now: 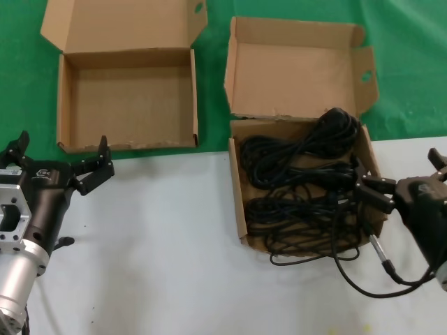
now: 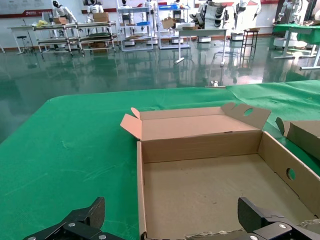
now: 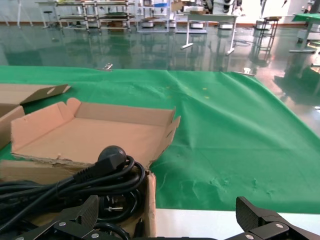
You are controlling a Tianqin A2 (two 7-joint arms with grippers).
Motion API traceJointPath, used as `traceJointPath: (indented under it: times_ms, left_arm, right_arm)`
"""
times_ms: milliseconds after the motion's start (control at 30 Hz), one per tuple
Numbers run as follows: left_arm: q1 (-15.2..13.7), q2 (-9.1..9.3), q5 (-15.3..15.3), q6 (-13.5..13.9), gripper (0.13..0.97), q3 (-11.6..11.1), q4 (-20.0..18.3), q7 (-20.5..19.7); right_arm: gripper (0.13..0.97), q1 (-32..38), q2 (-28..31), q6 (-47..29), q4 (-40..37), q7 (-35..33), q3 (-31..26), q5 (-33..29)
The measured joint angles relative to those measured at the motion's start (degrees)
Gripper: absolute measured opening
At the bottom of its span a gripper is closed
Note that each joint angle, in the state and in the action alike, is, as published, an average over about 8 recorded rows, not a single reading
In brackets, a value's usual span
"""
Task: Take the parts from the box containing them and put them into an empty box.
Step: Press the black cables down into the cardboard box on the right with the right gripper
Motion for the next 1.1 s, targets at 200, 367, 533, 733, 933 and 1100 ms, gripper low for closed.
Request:
traceJointPath:
  times_ms: [200,367,533,733,933,1100]
  left_arm:
    - [0.0,0.00,0.0,0.0,0.920,0.0,0.0,0.0]
    - [0.0,0.00,0.0,0.0,0.858,0.0,0.0,0.0]
    - [0.0,0.00,0.0,0.0,0.792,0.0,0.0,0.0]
    - [0.0,0.00,0.0,0.0,0.669,0.0,0.0,0.0]
    - [0.0,0.00,0.0,0.0,0.534,0.0,0.0,0.0]
    - [0.0,0.00,0.0,0.0,0.454,0.0,0.0,0.0]
  right_arm:
    - [0.966,-0.2,9.3,2.7,4.1,-0.1,-4.7,5.8]
    - [0.966,0.5,19.5,2.3,8.2,-0.5,-9.2,8.8]
    - [0.966,3.4,29.1,0.5,10.9,-2.1,-14.7,8.4]
    - [0.966,11.1,37.5,-4.0,11.4,-4.1,-22.6,1.8]
    - [0.966,18.8,38.6,-13.5,9.7,-6.2,-25.5,-11.8]
    - [0.966,24.5,35.9,-22.3,7.7,-10.5,-25.7,-20.9]
